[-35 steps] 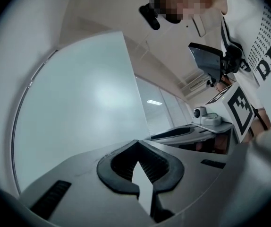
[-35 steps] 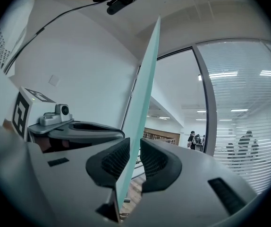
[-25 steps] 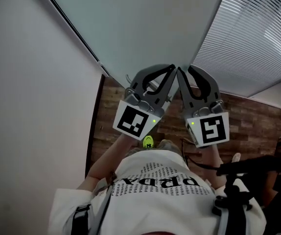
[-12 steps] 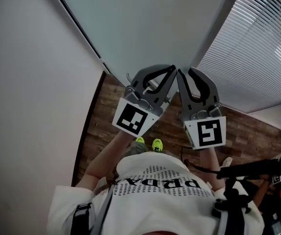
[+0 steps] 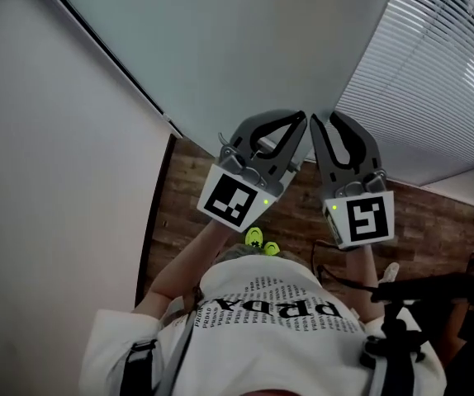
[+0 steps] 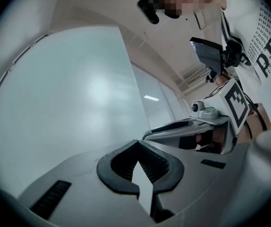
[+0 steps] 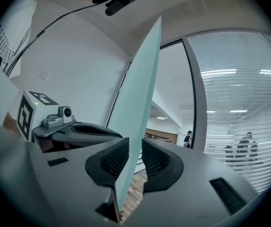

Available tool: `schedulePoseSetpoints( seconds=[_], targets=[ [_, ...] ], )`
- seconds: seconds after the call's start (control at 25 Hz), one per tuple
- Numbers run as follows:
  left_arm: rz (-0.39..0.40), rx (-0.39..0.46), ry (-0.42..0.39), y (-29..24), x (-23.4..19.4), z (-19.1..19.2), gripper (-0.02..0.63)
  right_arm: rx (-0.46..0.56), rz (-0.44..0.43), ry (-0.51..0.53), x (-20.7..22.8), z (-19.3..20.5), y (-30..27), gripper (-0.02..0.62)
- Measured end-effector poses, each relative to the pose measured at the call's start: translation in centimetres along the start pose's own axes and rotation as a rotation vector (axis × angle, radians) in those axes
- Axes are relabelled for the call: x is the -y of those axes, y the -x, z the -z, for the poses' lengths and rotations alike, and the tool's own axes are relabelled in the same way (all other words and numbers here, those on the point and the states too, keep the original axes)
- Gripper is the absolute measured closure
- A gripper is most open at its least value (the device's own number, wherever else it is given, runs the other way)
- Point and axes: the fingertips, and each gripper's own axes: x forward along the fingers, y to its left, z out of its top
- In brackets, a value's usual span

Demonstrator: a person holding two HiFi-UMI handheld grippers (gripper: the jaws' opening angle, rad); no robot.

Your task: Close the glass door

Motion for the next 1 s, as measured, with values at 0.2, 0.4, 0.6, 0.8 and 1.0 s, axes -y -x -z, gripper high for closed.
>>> schedulePoseSetpoints(
  seconds=[0.2,0.4,0.6,0.8,1.0],
  targets=[
    [0.037,0.033,-0.009,-0.3,0.4,0.0,0.615,0.017,0.038,0.023,0.3,0.0,-0.2,0.535],
    [0.015,0.047,-0.037,-0.3,0.3,1.0,0.615,0.049,0.032,0.063,0.0,0.3,-0.3,0.534],
    [-0.033,0.084,-0.109,2.0,0.5,-1.0,0.606,0.065,-0.006,0.102,-2.2,-1.4,1.1,0.534],
    [-0.058,0.098,-0.085,1.2,0.5,-0.4,0.606,0.082,-0.017,0.098,-1.3,-0.9,0.9,0.534],
    [-0.076,0.131,-0.103,1.6,0.3,-0.4,0.606,0.1,0.005,0.16,-1.7,-1.0,0.9,0.534]
  ],
)
